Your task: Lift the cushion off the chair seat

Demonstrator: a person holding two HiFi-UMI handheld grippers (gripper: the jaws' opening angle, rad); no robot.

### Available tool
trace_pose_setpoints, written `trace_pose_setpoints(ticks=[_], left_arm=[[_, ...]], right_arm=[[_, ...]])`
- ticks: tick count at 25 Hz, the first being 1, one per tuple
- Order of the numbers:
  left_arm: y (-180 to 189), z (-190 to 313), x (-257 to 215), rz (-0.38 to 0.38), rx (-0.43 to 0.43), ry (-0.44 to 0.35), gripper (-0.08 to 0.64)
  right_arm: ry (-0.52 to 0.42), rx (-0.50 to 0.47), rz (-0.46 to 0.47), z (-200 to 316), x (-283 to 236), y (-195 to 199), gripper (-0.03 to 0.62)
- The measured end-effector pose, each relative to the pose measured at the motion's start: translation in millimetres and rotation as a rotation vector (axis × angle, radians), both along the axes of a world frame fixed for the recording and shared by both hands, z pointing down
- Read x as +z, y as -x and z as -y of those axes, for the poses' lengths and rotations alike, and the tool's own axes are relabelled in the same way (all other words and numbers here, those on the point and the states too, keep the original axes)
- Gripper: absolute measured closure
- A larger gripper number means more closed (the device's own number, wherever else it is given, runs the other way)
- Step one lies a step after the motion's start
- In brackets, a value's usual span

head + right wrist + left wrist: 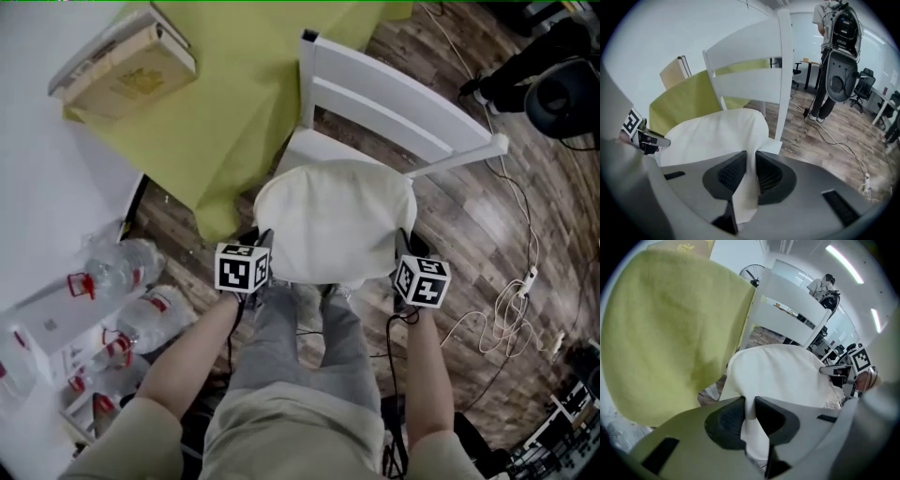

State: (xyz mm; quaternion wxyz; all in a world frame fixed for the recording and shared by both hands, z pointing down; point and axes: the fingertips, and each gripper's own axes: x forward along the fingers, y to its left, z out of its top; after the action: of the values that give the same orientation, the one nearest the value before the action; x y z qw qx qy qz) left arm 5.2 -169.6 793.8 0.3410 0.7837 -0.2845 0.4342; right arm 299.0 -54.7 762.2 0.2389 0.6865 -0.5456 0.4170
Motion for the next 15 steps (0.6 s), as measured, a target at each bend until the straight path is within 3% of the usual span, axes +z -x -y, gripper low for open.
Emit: trace_pose_setpoints(ticks=[9,15], left_arm=[[-10,6,-109,-0.06,0.016,-0.07,0.486],[-21,19,-190,-0.123,0.042,-0.161,0.486]], right_arm=[[-0.142,0.022,-0.02,-1,-145,0,0.515],[-0.242,0.019,-0.058,-2,-229,-3,0.515]])
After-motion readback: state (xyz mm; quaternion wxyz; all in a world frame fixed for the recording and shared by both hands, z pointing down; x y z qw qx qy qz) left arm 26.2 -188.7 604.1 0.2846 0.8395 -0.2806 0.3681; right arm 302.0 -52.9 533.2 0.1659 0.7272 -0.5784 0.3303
